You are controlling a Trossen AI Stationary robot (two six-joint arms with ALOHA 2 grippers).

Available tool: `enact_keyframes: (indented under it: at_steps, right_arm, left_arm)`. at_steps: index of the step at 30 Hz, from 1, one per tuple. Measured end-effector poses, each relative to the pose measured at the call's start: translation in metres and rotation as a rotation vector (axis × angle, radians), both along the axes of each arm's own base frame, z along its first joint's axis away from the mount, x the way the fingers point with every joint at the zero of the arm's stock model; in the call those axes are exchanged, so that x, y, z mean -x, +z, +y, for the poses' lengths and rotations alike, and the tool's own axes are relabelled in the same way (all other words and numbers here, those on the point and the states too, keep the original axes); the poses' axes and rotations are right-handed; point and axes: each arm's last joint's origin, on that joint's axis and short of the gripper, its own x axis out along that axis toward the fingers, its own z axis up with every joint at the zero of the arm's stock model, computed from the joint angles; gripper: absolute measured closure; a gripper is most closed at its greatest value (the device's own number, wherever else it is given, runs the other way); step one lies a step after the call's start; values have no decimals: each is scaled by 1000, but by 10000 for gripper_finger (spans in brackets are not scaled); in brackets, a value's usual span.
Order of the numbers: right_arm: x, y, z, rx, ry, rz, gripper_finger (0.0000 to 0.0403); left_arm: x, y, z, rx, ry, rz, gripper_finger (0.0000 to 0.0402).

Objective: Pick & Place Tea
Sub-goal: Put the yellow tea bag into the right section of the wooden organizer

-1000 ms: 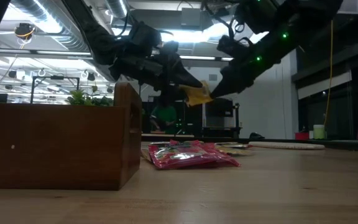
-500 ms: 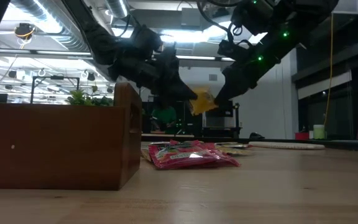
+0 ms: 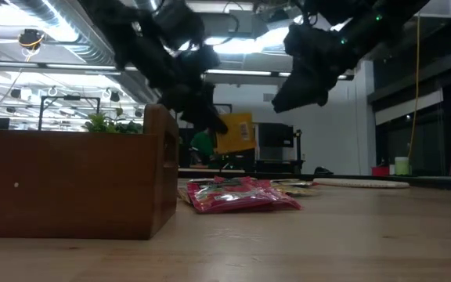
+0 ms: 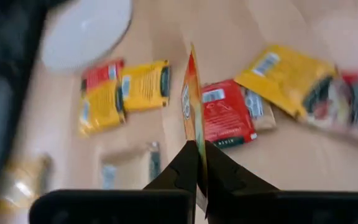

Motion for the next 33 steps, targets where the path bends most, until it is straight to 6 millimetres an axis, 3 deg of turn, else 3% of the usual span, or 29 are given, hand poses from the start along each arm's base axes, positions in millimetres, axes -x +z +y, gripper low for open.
enact_keyframes:
  at_steps: [7, 12, 22, 29, 33]
  right_arm:
    - [-3, 6, -3, -236, 146, -79, 212]
    - [-3, 7, -9, -315, 156, -91, 203]
    - [-4, 11, -11, -355, 210, -134, 202]
    - [-6, 15, -9, -417, 297, -177, 205]
    - [-6, 16, -8, -427, 318, -182, 230]
  left_arm:
    - [0, 4, -57, -581, -135, 130, 398]
    - [1, 10, -91, -842, -192, 146, 398]
    - [-2, 31, -126, -1041, -204, -18, 398]
    - [-1, 34, -130, -1076, -222, -28, 397]
    - [-1, 34, -130, -1077, -223, -29, 397]
